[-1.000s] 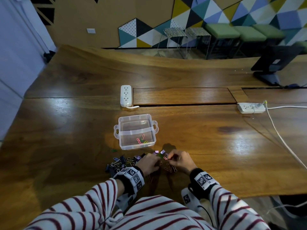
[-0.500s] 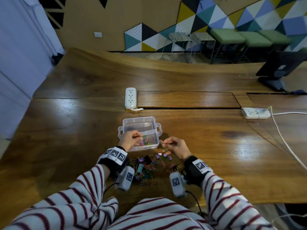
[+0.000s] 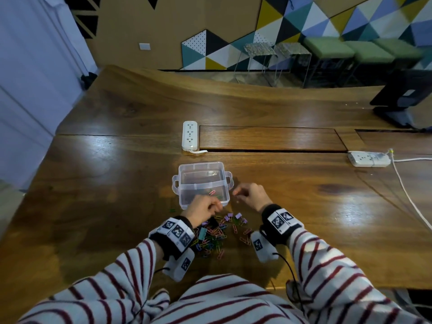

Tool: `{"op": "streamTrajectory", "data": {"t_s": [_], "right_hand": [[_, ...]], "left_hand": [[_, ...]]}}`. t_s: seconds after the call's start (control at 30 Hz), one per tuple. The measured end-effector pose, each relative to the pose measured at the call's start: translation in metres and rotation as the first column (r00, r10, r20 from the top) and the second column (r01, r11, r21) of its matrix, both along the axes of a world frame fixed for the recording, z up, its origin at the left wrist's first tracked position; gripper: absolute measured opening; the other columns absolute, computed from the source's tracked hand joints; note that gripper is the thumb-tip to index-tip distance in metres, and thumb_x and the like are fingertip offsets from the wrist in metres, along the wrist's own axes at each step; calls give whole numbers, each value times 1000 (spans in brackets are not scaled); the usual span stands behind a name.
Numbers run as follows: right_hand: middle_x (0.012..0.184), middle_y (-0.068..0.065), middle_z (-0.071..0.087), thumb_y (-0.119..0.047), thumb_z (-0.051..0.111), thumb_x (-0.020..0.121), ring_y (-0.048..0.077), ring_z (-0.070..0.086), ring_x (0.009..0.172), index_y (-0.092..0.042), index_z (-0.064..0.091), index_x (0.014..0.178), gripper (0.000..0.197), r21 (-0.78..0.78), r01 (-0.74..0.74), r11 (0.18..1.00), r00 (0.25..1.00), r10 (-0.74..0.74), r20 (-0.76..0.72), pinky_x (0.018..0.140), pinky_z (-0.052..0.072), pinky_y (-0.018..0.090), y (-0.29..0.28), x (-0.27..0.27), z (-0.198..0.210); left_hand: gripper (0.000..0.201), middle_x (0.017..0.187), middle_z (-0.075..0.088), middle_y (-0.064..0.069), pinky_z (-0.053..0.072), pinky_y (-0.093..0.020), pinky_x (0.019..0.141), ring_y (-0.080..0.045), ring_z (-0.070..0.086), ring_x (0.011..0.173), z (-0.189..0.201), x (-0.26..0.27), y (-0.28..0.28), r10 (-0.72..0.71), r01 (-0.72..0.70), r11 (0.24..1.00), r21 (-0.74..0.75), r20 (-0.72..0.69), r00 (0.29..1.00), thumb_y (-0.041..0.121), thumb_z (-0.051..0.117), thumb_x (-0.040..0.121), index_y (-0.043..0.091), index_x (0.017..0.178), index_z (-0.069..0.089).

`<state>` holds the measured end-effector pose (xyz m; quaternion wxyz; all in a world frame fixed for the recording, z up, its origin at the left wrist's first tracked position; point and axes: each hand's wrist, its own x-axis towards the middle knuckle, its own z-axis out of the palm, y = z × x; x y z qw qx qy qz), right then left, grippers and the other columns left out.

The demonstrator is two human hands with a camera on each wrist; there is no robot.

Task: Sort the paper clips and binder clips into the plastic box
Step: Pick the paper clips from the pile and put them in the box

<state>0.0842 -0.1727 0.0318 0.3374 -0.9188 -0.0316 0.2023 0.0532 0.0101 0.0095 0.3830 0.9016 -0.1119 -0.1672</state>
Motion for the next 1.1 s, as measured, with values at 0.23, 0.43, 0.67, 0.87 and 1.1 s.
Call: {"op": "streamTrajectory", "data": {"t_s": [0.23, 0.43, 0.67, 0.87, 1.1], "right_hand": [[120, 16, 61, -3, 54, 86, 27, 59, 110, -16, 56, 117, 34, -252, -29, 967, 996, 6, -91, 99, 47, 36, -61, -40, -40], [132, 9, 47, -14, 64, 81, 29, 55, 114, -16, 54, 113, 34, -327, -178, 928, 983, 155, -96, 99, 47, 40, -61, -61, -48], [124, 13, 59, -10, 56, 87, 28, 56, 114, -11, 51, 119, 32, -307, -43, 951, 998, 23, -66, 98, 46, 37, -62, -60, -48], [108, 10, 67, -6, 56, 85, 23, 63, 101, -14, 57, 106, 22, -163, -97, 982, 995, 93, -31, 82, 46, 26, -44, -74, -45], [114, 12, 62, -5, 45, 89, 30, 62, 99, -8, 49, 112, 23, -271, -17, 963, 999, 24, 25, 82, 51, 37, -38, -97, -56]], "left_hand": [[25, 113, 61, -10, 42, -26, 90, -21, 57, 107, -24, -7, -32, -327, 321, 931, 172, 9, 945, 4, 47, 91, 10, 110, 62], [39, 129, 44, -14, 43, -34, 98, -25, 48, 115, -38, -15, -57, -462, 429, 855, 291, 54, 885, 3, 52, 87, 6, 126, 47], [39, 122, 51, -14, 47, -35, 92, -26, 52, 106, -44, -11, -60, -434, 390, 876, 284, 115, 893, -9, 45, 87, 5, 123, 44], [33, 117, 51, -15, 45, -38, 94, -28, 51, 108, -48, -9, -59, -422, 386, 873, 298, 63, 905, -4, 46, 87, 4, 119, 43], [20, 116, 54, -12, 41, -35, 96, -25, 51, 109, -49, -14, -64, -422, 400, 889, 222, 62, 905, 7, 44, 91, 5, 109, 52]]}}
